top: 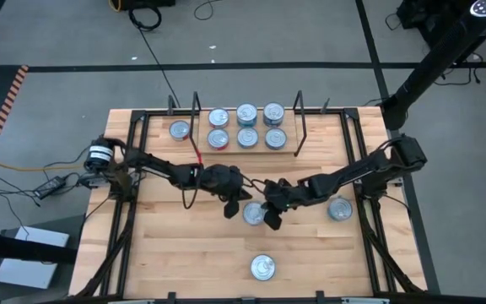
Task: Stack canned seafood by type on shelf
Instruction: Stack the red tuna can on top of the other red tuna can on the shelf
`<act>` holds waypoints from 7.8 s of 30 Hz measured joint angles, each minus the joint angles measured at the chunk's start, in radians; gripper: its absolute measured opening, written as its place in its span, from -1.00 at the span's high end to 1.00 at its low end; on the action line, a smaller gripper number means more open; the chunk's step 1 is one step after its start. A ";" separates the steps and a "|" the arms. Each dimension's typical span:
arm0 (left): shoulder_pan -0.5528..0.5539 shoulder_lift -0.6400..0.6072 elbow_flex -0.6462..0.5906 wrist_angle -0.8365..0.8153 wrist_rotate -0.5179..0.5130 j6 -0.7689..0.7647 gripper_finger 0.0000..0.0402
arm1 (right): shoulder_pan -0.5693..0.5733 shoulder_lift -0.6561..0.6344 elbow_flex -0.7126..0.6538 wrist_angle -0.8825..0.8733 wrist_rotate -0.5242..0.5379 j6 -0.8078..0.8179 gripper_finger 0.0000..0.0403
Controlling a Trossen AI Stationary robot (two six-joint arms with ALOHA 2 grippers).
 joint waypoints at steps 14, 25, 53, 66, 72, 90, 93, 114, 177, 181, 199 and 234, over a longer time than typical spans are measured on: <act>0.039 0.054 0.000 0.084 0.045 0.078 1.00 | 0.083 -0.101 0.001 -0.019 0.003 -0.019 0.96; 0.067 0.222 -0.002 0.226 0.123 0.057 1.00 | 0.157 -0.034 0.002 -0.006 0.045 -0.014 0.96; 0.080 0.314 -0.001 0.389 0.213 -0.002 1.00 | 0.129 0.175 0.003 0.221 0.018 0.085 0.96; 0.075 0.314 -0.001 0.395 0.227 -0.020 1.00 | 0.111 0.134 0.003 0.267 -0.002 0.216 0.95; 0.066 0.314 -0.001 0.395 0.235 -0.025 1.00 | 0.105 0.096 0.003 0.281 0.002 0.226 0.96; 0.031 0.314 -0.001 0.397 0.285 -0.035 1.00 | 0.019 0.091 0.004 0.365 0.014 0.349 0.95; 0.028 0.314 -0.001 0.396 0.282 -0.035 1.00 | 0.017 0.091 0.004 0.366 0.005 0.347 0.95; 0.139 -0.002 -0.002 -0.060 0.183 0.139 1.00 | 0.015 0.092 0.003 0.371 0.019 0.268 0.95; -0.140 0.117 0.381 -0.524 -0.256 0.240 -0.46 | 0.112 -0.375 0.003 -0.212 0.134 0.145 0.95; -0.127 0.118 0.391 -0.551 -0.256 0.239 -0.46 | 0.112 -0.375 0.003 -0.215 0.134 0.143 0.95; -0.084 0.259 0.752 -1.012 -0.139 0.289 -0.46 | 0.113 -0.375 0.002 -0.231 0.126 0.128 0.95; -0.082 0.322 0.920 -1.359 -0.293 0.386 0.25 | 0.118 -0.390 0.002 -0.234 0.135 0.121 0.95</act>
